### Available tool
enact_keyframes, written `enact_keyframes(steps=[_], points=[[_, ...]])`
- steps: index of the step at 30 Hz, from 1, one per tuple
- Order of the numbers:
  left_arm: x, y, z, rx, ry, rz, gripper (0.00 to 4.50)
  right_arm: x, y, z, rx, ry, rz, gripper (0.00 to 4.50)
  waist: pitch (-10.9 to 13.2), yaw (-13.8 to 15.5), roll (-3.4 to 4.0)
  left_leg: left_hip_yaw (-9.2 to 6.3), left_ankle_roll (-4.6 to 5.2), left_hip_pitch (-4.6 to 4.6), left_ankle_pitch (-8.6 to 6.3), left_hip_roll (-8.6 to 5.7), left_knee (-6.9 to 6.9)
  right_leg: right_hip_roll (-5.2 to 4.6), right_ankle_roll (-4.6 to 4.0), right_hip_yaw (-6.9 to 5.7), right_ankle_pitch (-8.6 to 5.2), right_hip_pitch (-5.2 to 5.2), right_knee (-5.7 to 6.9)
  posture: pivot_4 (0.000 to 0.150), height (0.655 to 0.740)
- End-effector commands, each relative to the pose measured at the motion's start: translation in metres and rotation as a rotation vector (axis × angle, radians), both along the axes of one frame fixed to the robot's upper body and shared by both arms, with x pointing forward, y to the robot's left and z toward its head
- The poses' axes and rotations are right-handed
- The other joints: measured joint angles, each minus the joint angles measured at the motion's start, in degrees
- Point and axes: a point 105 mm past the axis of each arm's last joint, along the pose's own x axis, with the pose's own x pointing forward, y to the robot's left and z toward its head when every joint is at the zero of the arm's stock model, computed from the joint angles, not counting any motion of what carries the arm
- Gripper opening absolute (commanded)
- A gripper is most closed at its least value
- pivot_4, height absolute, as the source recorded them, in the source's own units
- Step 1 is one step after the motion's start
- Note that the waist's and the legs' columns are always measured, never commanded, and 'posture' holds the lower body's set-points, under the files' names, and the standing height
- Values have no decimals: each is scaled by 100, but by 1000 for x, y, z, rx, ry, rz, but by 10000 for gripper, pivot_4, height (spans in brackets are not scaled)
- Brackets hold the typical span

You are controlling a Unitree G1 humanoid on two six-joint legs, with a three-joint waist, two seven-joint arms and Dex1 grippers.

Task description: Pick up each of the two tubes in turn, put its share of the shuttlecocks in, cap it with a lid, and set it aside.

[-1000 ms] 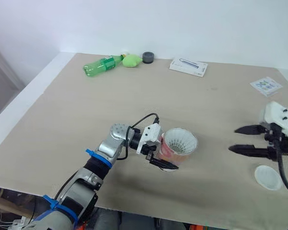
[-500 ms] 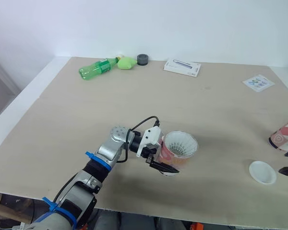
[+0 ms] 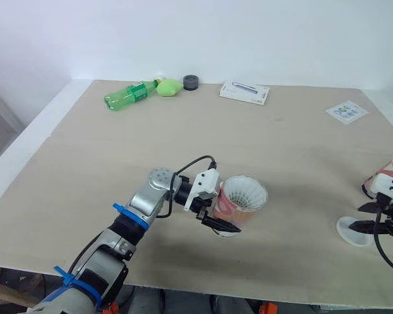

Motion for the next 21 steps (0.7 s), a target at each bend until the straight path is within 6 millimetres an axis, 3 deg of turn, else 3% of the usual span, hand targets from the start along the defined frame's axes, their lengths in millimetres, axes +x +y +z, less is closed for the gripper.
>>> enact_keyframes(steps=[1,2,3,6,7,15,21], points=[[8,5,-5,36,-3,52,33183,1,2,-4,21,20,11,24305,-2,-3,-2,0,0,0,0,0,1,0,0,1,0,0,0,1500,7203],[8,5,-4,34,-6,54,33183,1,3,-4,29,27,19,18713,-1,-3,-4,4,0,2,0,0,4,0,-4,5,-1,1,0,1500,7203],[9,5,-3,33,-8,56,33183,1,3,-4,33,32,24,17117,-2,-3,-5,4,0,1,0,-1,4,0,-5,7,-1,1,0,1500,7203],[13,5,-2,32,-17,68,33183,1,4,-2,35,44,36,2224,-3,-3,-8,15,0,1,0,-1,15,-2,-6,20,0,2,0,1500,7203],[14,5,-2,32,-17,70,33183,0,5,0,38,46,43,381,-3,-3,-11,18,0,2,0,-1,16,-3,-6,23,0,1,0,1500,7203],[22,4,1,31,-9,83,33183,11,17,29,42,-19,97,381,-5,-3,-8,36,0,0,0,-1,7,-3,-3,41,2,-14,0,1500,7203],[22,4,-1,47,8,65,33183,20,72,89,121,-153,299,381,-4,-8,1,47,-1,-2,0,-1,-6,-2,20,54,11,-27,0,1500,7203]])
